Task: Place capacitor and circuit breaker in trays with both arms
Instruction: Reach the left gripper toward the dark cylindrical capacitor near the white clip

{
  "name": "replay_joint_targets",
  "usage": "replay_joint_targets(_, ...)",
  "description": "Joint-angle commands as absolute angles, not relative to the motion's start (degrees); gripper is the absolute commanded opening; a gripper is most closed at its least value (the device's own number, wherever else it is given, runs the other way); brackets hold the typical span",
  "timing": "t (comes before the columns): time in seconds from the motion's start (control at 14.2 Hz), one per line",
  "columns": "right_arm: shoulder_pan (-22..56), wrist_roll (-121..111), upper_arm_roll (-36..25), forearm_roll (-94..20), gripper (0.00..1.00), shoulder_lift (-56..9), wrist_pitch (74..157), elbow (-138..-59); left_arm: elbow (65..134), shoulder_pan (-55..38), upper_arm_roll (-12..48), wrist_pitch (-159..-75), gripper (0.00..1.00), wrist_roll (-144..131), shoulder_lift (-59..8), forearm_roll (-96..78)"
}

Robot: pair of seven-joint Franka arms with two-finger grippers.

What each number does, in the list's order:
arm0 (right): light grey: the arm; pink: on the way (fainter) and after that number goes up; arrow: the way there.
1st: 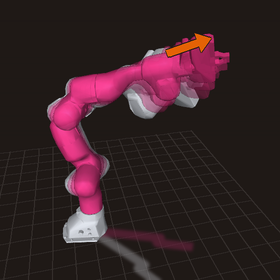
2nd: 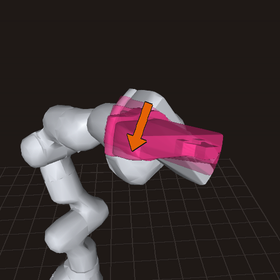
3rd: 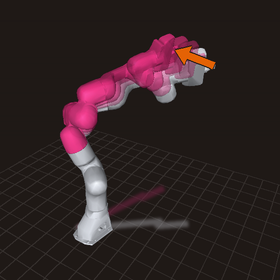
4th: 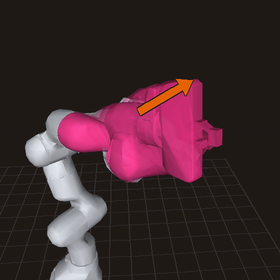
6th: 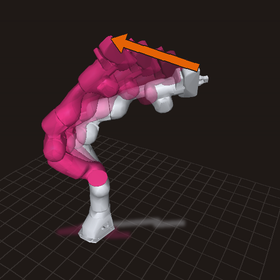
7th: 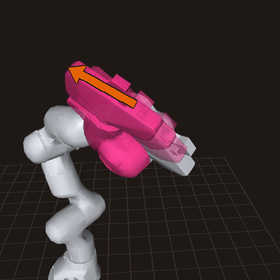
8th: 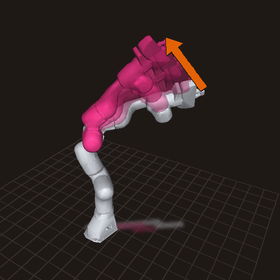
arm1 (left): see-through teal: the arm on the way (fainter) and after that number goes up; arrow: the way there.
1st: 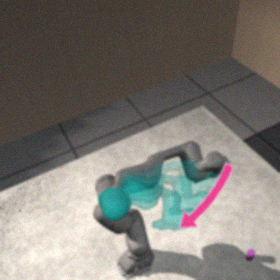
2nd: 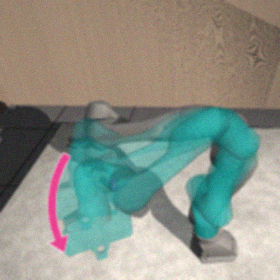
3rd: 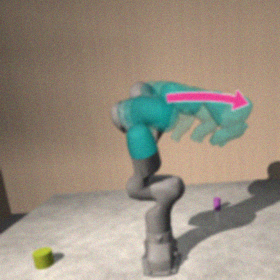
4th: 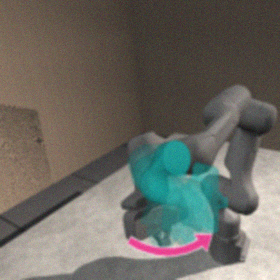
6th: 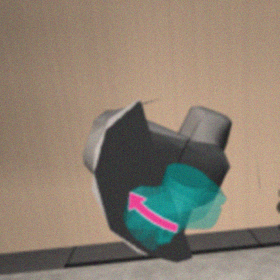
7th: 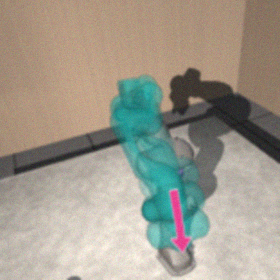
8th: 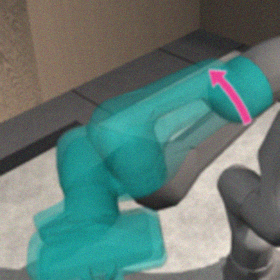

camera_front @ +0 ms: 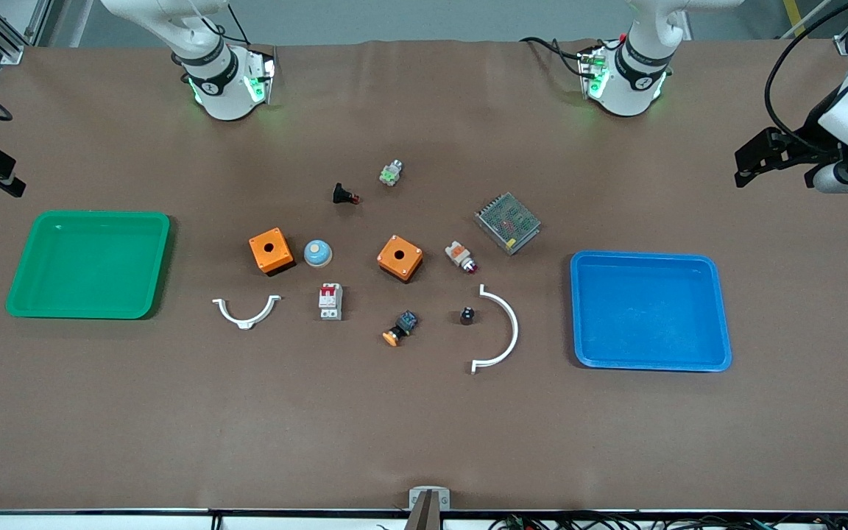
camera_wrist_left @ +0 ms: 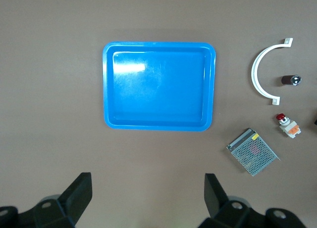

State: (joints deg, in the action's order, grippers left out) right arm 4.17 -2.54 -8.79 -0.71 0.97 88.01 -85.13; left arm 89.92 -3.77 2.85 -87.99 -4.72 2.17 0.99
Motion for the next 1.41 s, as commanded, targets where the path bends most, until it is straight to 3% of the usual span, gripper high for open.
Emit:
replay_joint_targets(0.0, 4.2, -2.3, -8.6, 0.3, 1.0, 0.4, 87.5, -83.8, 88.7, -3.3, 3.1, -87.1, 1.0, -4.0, 2.0, 0.0)
replay_joint_targets(0.35, 4.2, -2.3, -8.6, 0.3, 1.0, 0.4, 87.5, -83.8, 88.6, -4.0, 3.1, -87.4, 1.0, -4.0, -0.4, 0.0)
replay_joint_targets(1.2, 4.2, -2.3, -8.6, 0.3, 1.0, 0.4, 87.5, -83.8, 75.9, -19.8, 5.7, -111.7, 1.0, -29.4, -33.5, 0.5)
replay_joint_targets(1.34, 4.2, -2.3, -8.6, 0.3, 1.0, 0.4, 87.5, -83.8, 75.3, -23.3, 5.2, -117.7, 0.95, -34.4, -38.7, 0.5)
